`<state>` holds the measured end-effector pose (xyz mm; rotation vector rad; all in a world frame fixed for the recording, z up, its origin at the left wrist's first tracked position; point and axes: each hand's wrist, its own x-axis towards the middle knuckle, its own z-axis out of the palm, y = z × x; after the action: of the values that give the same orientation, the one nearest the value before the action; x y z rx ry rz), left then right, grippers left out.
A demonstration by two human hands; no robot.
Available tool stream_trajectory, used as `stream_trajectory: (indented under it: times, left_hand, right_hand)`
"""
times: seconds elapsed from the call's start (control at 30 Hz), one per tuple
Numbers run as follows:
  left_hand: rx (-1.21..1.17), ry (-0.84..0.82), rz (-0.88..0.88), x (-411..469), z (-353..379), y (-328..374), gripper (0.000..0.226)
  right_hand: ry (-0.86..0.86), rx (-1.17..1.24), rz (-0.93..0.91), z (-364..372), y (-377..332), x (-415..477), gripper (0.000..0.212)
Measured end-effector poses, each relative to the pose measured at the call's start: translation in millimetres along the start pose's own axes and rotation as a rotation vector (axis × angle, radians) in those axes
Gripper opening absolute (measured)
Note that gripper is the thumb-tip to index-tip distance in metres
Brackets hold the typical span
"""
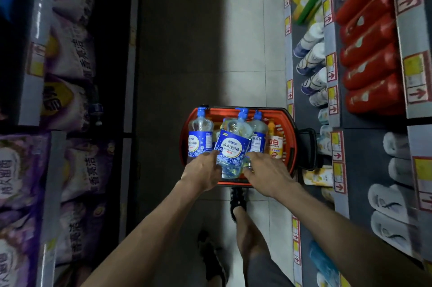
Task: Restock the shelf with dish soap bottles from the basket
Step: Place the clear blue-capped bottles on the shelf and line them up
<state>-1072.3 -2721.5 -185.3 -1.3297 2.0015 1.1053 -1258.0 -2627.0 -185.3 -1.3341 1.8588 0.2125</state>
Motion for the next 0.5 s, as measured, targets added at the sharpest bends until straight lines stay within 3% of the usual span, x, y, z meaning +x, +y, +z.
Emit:
stream_trajectory:
  times: [0.13, 0.27, 0.4, 0.5]
  left_hand:
    - [-0.083, 0.041, -0.023, 34.9, 7.4, 0.1, 0.052]
    - [-0.202, 0.077, -0.067, 67.3, 12.3, 0.4, 0.056]
    - [-0.274, 0.081, -0.113, 93.6, 19.0, 2.6, 0.044]
    - [-0.379, 0.084, -0.174, 109.0, 23.3, 6.2, 0.048]
  right_hand:
    - [-0.058, 0.307, 0.141, 11.5, 9.0, 29.1, 0.057]
    - [0.002, 0.684, 0.329, 24.6, 7.3, 57.1, 0.049]
    - [0.097, 1.054, 0.449, 35.3, -2.2, 75.2, 0.024]
    - [0.146, 1.183, 0.532, 44.1, -6.3, 82.2, 0.009]
